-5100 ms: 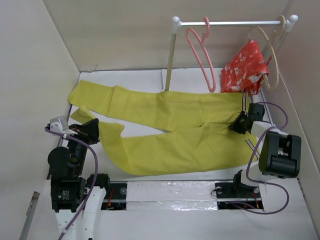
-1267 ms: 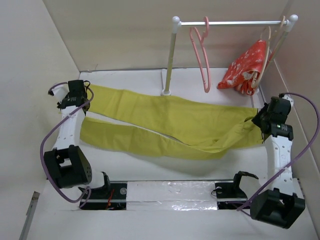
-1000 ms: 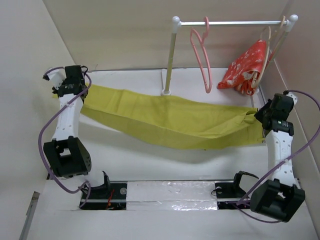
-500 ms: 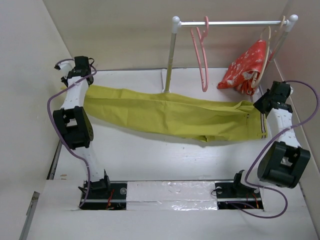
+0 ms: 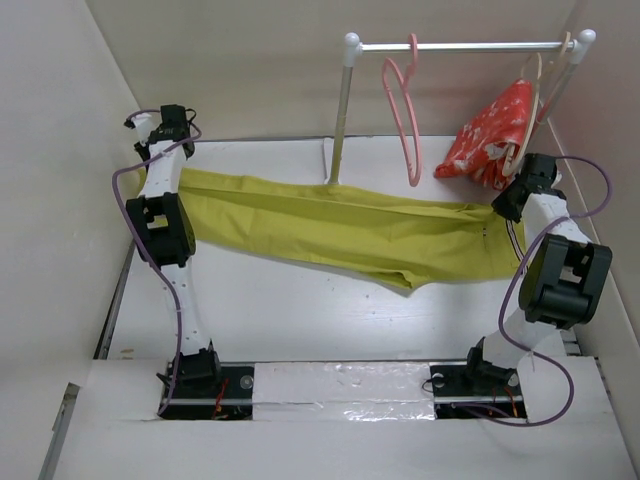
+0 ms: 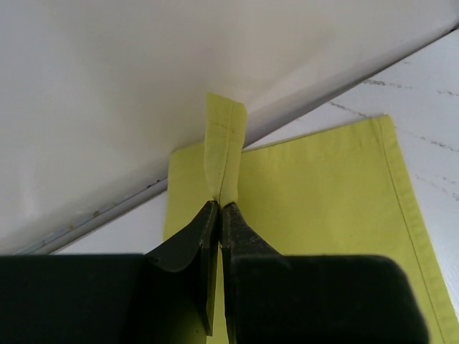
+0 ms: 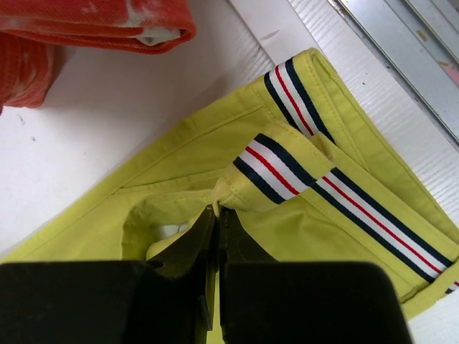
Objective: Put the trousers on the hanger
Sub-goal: Fold the trousers at the center of the board.
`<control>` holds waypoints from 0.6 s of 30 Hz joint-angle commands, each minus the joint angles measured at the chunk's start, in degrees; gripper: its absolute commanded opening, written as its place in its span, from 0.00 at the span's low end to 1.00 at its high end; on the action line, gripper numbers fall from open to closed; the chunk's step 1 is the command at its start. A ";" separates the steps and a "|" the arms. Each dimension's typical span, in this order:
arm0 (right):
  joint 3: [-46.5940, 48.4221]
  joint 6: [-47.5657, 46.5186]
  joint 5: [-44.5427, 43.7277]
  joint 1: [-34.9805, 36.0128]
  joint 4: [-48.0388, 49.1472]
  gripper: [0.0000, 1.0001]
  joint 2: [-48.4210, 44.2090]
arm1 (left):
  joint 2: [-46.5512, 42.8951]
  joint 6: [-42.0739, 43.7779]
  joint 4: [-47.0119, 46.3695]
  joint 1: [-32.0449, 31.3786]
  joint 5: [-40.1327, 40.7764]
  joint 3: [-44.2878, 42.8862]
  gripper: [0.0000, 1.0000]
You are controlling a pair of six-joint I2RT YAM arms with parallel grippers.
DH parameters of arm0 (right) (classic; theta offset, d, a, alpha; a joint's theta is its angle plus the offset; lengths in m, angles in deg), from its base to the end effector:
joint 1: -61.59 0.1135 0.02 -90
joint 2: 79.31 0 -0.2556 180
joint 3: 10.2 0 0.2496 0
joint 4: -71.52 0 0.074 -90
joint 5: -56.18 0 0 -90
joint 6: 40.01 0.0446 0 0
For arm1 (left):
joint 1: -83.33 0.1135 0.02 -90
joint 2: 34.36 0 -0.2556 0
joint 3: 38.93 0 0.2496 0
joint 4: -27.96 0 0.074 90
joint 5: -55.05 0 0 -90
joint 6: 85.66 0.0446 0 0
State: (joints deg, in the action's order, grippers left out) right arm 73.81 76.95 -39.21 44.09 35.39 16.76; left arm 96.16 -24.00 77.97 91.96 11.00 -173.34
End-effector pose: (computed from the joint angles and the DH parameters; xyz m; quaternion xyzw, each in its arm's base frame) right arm 0.3517 -0.1153 0.2273 0.3686 0.8574 -0.0144 0.3588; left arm 0.4973 0.1079 0.2490 -0.4091 0.7637 0.2978 0.4009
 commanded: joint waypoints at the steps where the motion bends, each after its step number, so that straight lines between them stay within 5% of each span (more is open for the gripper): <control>1: 2.76 1.16 -3.32 -1.22 6.74 0.00 0.34 | 0.88 3.71 -4.88 0.43 4.58 -5.61 0.00; 6: 2.58 2.31 -1.38 -1.75 7.80 0.01 1.40 | 2.81 7.51 -9.56 -0.71 4.42 -7.02 0.02; 9: 1.79 2.83 2.73 -2.28 9.03 0.13 1.58 | 3.51 6.81 -9.38 -1.24 3.79 -6.85 0.21; 11: -0.65 4.85 11.21 -4.90 11.91 0.41 0.09 | 2.90 6.72 -9.64 -1.24 3.44 -5.28 0.47; 12: -1.54 5.29 13.63 -4.92 13.07 0.45 -0.70 | 2.46 6.46 -9.73 -1.24 3.27 -4.65 0.54; 13: -2.07 6.43 14.87 -5.52 13.51 0.68 -1.49 | 1.15 6.37 -9.99 -1.24 3.09 -3.86 0.66; 16: -4.19 6.79 18.47 -5.53 15.62 0.95 -5.71 | -2.89 5.93 -10.87 -1.24 2.21 0.00 0.71; 18: -4.71 7.05 19.97 -5.53 15.36 0.99 -7.91 | -5.52 5.31 -11.31 -1.24 1.77 4.56 0.71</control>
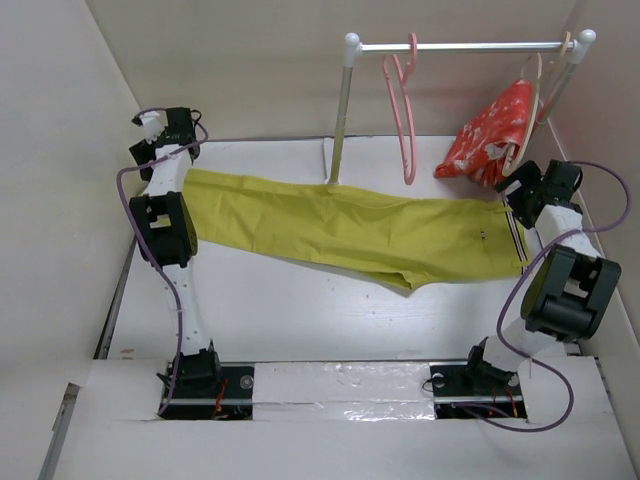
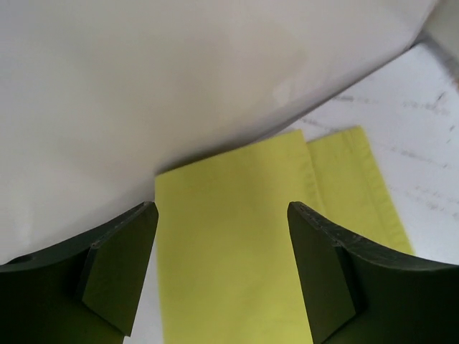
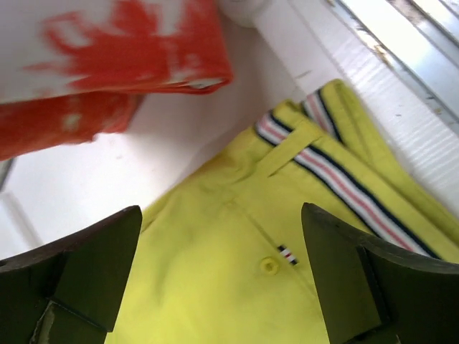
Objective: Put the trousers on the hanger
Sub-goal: Fold the trousers at the center of the board.
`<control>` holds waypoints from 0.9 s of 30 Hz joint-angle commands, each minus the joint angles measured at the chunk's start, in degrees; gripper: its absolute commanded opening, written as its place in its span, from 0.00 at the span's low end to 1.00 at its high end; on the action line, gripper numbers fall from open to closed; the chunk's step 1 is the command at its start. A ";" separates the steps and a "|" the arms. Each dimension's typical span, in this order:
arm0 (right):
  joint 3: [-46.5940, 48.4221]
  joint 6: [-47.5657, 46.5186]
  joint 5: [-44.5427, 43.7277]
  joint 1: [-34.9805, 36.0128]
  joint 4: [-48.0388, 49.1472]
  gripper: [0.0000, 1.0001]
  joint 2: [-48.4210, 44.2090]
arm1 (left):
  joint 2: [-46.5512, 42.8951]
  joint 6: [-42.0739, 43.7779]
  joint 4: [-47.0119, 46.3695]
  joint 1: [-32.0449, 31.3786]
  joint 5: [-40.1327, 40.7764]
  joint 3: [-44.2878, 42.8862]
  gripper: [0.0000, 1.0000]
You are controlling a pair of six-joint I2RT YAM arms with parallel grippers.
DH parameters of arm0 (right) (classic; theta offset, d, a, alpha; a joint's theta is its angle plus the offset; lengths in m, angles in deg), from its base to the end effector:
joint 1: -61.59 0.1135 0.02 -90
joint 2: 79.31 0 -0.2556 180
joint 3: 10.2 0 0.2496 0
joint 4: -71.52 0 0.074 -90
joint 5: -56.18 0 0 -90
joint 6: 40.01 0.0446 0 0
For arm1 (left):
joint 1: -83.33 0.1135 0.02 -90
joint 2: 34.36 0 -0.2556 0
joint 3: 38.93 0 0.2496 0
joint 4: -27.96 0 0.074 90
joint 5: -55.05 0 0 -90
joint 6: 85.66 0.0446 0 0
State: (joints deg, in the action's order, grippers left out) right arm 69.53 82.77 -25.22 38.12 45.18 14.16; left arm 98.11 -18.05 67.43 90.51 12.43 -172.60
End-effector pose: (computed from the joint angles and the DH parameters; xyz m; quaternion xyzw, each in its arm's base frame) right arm 0.3405 -0.1406 0.2333 0.3983 0.8122 0.1019 0.4139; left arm 0.5157 0.0980 0.2427 -0.3798 0.7520 0.3055 0.4438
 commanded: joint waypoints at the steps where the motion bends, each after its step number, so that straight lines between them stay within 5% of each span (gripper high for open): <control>1: -1.65 1.50 6.34 0.44 5.83 0.99 -8.36 | -10.79 -1.42 -1.65 -0.32 -0.61 5.84 0.71; 6: -12.53 2.12 6.43 1.14 9.60 0.95 -22.08 | -22.14 -4.06 -7.27 -0.85 -4.92 28.15 0.69; 9: -24.04 3.00 7.65 2.46 14.51 0.54 -32.71 | -29.87 -7.04 -8.07 -0.85 -9.65 39.14 0.68; 11: -31.32 3.08 10.10 2.98 16.55 0.00 -39.46 | -32.26 -8.28 -8.59 -0.85 -12.12 45.89 0.67; 16: -39.71 -0.60 13.20 3.51 14.28 0.00 -48.20 | -31.85 -8.02 -7.75 -0.85 -17.93 50.16 0.70; 21: -45.68 -2.80 9.25 3.51 9.17 0.47 -51.28 | -27.53 -8.63 -4.64 1.51 -19.94 45.67 0.70; 22: -46.13 -3.06 8.46 2.99 8.91 0.66 -51.28 | -27.44 -8.63 -4.99 2.22 -20.91 45.85 0.71; 24: -46.75 -2.46 6.60 1.67 6.37 0.76 -50.93 | -26.74 -8.46 -5.61 2.75 -22.15 45.68 0.71; 27: -48.33 1.66 6.88 -0.09 5.66 0.77 -49.62 | -24.36 -8.54 -4.91 2.75 -22.76 43.66 0.71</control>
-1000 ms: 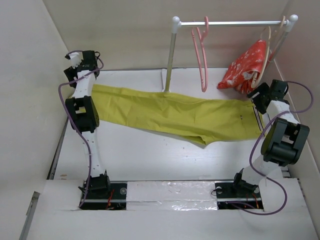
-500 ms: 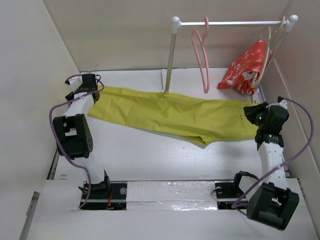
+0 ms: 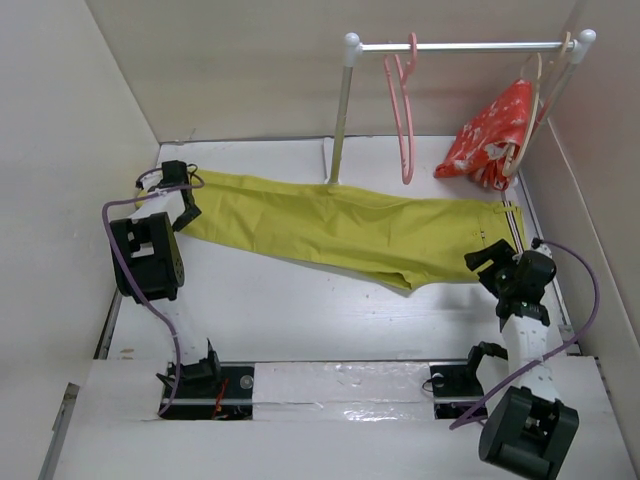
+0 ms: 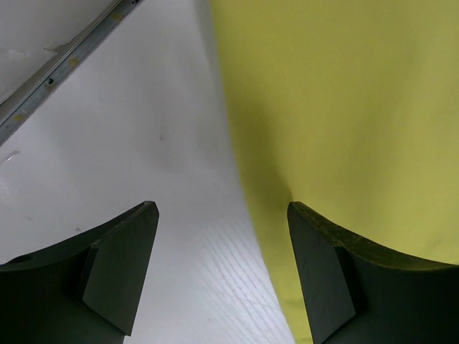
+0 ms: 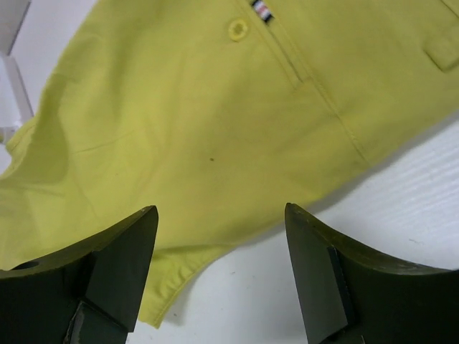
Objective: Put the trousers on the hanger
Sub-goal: Fold the trousers at the center of the board.
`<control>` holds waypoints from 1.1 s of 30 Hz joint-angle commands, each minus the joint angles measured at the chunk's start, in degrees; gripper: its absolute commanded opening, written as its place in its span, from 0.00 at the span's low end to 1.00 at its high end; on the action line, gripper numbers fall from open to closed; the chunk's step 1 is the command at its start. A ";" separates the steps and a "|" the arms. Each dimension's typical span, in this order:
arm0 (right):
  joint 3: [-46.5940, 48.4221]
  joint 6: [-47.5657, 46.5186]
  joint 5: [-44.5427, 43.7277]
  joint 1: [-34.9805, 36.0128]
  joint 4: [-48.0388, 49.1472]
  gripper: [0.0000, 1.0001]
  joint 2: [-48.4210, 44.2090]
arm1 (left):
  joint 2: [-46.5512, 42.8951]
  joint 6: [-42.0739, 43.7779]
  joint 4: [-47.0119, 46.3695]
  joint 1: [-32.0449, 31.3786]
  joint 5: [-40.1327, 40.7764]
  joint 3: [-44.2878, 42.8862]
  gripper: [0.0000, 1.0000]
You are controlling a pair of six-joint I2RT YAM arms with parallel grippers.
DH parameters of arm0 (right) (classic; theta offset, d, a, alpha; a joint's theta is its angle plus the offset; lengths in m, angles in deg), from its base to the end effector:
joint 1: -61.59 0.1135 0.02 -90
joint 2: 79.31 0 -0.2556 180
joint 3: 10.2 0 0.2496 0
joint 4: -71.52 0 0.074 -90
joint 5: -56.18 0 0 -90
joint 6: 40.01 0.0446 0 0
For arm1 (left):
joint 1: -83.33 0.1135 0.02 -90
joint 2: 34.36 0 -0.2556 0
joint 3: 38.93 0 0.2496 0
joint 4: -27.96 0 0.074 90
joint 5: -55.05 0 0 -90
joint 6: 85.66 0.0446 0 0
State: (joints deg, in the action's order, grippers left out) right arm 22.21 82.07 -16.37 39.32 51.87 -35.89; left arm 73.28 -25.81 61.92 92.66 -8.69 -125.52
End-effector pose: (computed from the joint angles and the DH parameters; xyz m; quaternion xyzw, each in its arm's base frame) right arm 0.1713 -0.0557 0.1821 0.3254 0.7983 0.1732 0.4762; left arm 0.3873 0.0836 0.1740 -0.3780 0.8512 0.1602 0.3271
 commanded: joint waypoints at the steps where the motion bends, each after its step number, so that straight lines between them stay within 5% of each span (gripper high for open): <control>1: -1.79 2.81 -2.07 -1.29 -0.07 0.77 0.96 | 1.52 -0.87 0.77 0.61 -2.35 -3.60 0.71; 10: -4.09 6.33 -4.71 -3.14 5.12 0.74 9.22 | 6.09 -0.87 -0.63 0.61 -9.29 -6.59 0.74; 15: -1.45 7.82 -3.57 -3.14 10.82 0.63 19.23 | 7.68 -0.79 -1.68 -0.01 -10.44 -7.47 0.69; 16: -1.19 8.00 -3.22 -3.14 12.31 0.49 22.38 | 8.37 -0.96 -1.77 -0.01 -10.70 -7.65 0.62; 17: -0.84 7.74 -2.61 -3.14 13.55 0.17 23.72 | 8.73 -1.05 -1.86 -0.01 -11.05 -7.91 0.54; 18: -0.49 7.30 -1.12 -3.66 13.65 0.05 24.77 | 8.91 -0.96 -2.03 -0.01 -11.32 -8.00 0.41; 19: -0.31 6.86 -0.41 -3.67 13.91 0.00 25.39 | 9.17 -0.79 -2.12 -0.01 -11.41 -8.17 0.08; 20: -0.57 6.43 -0.32 -3.67 14.09 0.00 25.14 | 9.09 -0.70 -2.04 -0.01 -11.06 -8.52 0.00; 33: 6.18 -2.36 -3.57 -4.28 -8.66 0.00 -4.38 | -5.76 3.52 1.74 -0.01 5.64 5.26 0.00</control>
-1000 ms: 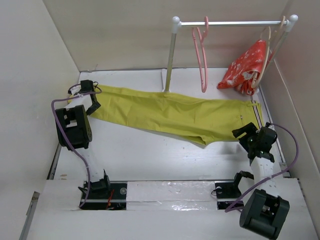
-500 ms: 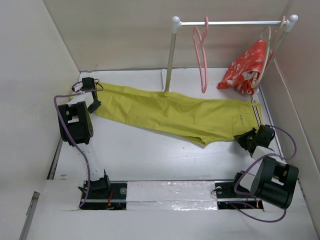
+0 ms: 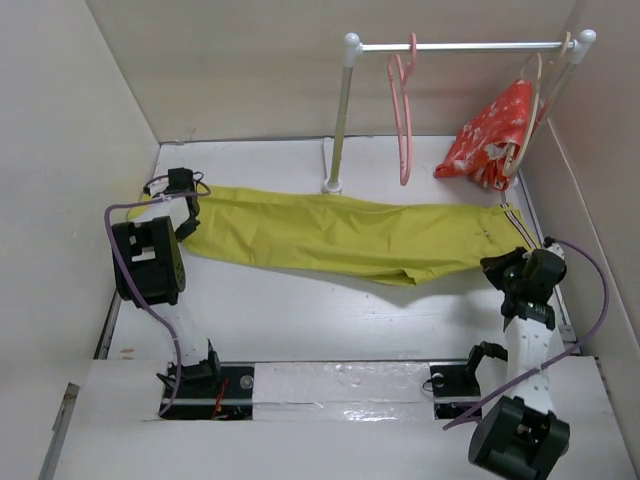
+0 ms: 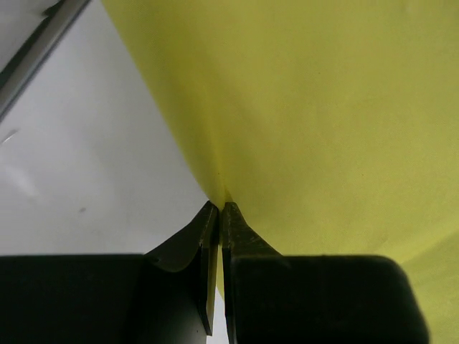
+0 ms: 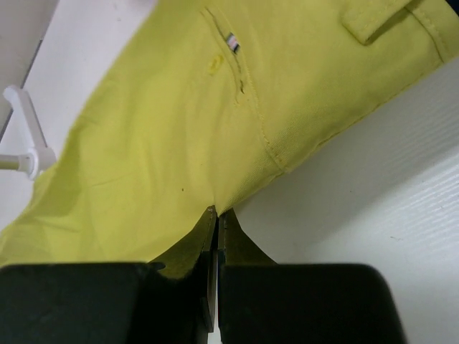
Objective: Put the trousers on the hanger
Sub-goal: Fold the trousers at the center of the board.
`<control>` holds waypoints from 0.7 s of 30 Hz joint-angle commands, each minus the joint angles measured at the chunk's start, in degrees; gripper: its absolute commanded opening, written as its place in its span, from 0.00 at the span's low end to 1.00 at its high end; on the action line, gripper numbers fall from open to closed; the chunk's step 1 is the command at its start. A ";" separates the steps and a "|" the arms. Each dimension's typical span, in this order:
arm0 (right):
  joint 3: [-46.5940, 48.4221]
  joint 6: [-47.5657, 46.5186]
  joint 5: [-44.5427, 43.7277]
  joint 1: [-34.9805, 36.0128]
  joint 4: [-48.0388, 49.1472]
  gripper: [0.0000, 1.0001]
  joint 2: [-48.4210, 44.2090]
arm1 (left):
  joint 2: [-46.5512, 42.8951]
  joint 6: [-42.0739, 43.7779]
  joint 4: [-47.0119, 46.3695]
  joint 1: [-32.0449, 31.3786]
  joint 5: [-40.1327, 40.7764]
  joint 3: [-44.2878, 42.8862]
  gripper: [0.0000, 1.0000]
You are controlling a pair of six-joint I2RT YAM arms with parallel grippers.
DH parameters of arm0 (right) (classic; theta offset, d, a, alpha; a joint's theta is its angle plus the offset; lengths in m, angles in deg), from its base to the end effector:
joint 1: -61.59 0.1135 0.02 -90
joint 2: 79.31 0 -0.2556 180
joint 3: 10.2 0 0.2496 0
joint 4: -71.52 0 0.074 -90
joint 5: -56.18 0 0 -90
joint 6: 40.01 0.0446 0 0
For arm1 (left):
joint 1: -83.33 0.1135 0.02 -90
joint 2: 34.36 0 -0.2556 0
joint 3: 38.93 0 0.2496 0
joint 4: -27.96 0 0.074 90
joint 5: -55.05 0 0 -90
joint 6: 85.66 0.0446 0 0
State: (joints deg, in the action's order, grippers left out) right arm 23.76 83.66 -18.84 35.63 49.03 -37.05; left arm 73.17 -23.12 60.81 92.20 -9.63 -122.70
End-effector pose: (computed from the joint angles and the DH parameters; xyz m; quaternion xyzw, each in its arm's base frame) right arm 0.1654 -0.0677 0.1894 0.3727 0.7799 0.1460 0.4811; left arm 0.3808 0.0787 0.1612 -0.3512 0.8684 0.1619 0.3105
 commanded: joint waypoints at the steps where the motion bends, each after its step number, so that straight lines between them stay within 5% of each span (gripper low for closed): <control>1: 6.47 -4.57 -0.84 -0.59 -7.75 0.00 -5.33 | -7.57 0.57 4.34 0.45 8.32 3.32 0.00; 10: 7.37 -7.74 6.99 -1.12 -18.05 0.01 -13.34 | -29.17 -1.46 10.33 0.98 12.73 14.05 0.00; 12: 6.76 -7.74 7.77 -1.12 -17.70 0.12 -12.82 | -31.58 -0.75 9.98 0.98 12.91 14.76 0.00; 13: 6.49 -7.57 7.43 -1.12 -17.27 0.20 -12.64 | -32.37 -0.66 9.37 0.98 10.65 15.02 0.15; 14: 6.14 -6.78 6.73 -1.12 -16.22 0.46 -12.38 | -32.12 -0.57 9.27 0.98 9.41 15.20 0.35; 16: 5.70 -6.43 6.20 -1.12 -15.86 0.69 -11.68 | -29.32 -2.68 12.15 0.98 8.61 13.62 0.76; 17: 5.70 -6.16 5.50 -1.12 -15.77 0.85 -11.41 | -28.61 -2.77 12.70 0.98 8.00 12.66 0.81; 21: 3.60 -3.09 -1.68 -1.12 -12.61 1.00 -10.27 | -30.17 -1.10 10.95 -4.37 6.06 8.62 0.83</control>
State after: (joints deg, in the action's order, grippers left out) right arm 28.61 78.42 -15.23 34.95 32.13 -47.56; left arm 44.73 -24.98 71.17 91.19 -1.89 -110.00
